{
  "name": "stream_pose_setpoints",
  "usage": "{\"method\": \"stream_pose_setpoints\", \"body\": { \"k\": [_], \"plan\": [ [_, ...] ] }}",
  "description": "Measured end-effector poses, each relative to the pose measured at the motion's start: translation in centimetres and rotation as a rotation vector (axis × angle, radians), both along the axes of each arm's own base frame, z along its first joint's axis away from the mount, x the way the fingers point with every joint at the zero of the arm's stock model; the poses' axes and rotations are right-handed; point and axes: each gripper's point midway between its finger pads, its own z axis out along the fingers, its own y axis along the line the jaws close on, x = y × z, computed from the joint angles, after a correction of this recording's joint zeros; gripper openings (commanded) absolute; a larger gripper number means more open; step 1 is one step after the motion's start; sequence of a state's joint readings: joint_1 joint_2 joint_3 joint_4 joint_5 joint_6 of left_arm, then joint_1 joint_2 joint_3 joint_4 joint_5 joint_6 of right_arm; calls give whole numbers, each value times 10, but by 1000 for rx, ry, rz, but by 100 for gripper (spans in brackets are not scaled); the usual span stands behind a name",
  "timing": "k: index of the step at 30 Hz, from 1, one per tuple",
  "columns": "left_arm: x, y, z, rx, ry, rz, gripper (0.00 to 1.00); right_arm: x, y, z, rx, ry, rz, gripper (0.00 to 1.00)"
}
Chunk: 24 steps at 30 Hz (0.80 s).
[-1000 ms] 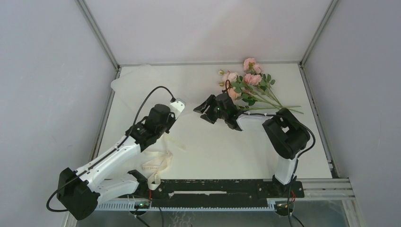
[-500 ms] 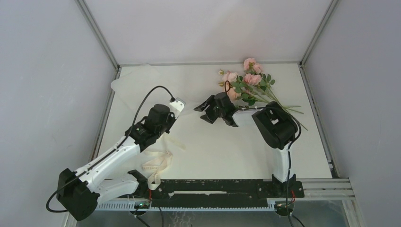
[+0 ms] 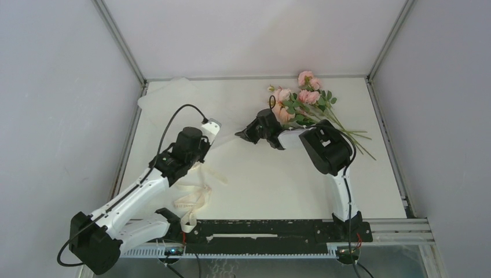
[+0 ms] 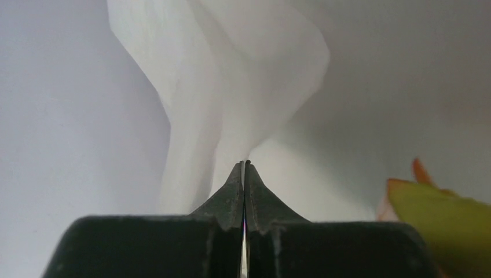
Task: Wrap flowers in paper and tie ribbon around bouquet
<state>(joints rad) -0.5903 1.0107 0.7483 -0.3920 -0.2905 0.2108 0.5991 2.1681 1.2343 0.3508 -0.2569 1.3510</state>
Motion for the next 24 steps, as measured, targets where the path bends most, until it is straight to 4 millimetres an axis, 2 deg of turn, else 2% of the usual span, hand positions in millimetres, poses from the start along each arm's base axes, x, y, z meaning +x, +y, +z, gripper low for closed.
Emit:
{"method": "stream_pose_setpoints", "body": {
  "k": [3, 4, 6, 7, 8, 12, 15, 18, 20, 21, 23, 24],
  "plan": [
    [2, 14, 4, -23, 0, 40, 2, 2, -9, 1, -56, -45, 24, 0],
    [2, 18, 5, -33, -1, 48, 12, 4, -14, 7, -80, -73, 35, 0],
    [1, 21, 7, -53, 6, 46, 46, 6, -23, 31, -121, -144, 51, 0],
    [-1, 21, 8, -62, 15, 35, 55, 8, -29, 51, -143, -200, 57, 0],
    [-5, 20, 7, -70, 29, 20, 59, 10, -35, 77, -165, -271, 57, 0],
    [-19, 9, 15, -141, 91, -57, 66, 5, -54, 181, -241, -559, 65, 0],
    [-24, 12, 41, -212, 111, -73, 67, -7, -64, 251, -367, -780, 65, 0],
    [-28, 20, 82, -300, 89, -75, 68, -39, -58, 296, -492, -955, 125, 0],
    [-31, 27, 109, -352, 53, -72, 69, -65, -49, 307, -544, -1022, 191, 0],
    [-33, 32, 125, -383, 24, -68, 70, -79, -45, 306, -566, -1034, 230, 0],
    [-37, 43, 144, -422, -15, -36, 71, -98, -43, 297, -585, -1034, 281, 0],
    [-39, 47, 147, -432, -23, -21, 71, -104, -47, 288, -597, -1019, 290, 0]
  ]
}}
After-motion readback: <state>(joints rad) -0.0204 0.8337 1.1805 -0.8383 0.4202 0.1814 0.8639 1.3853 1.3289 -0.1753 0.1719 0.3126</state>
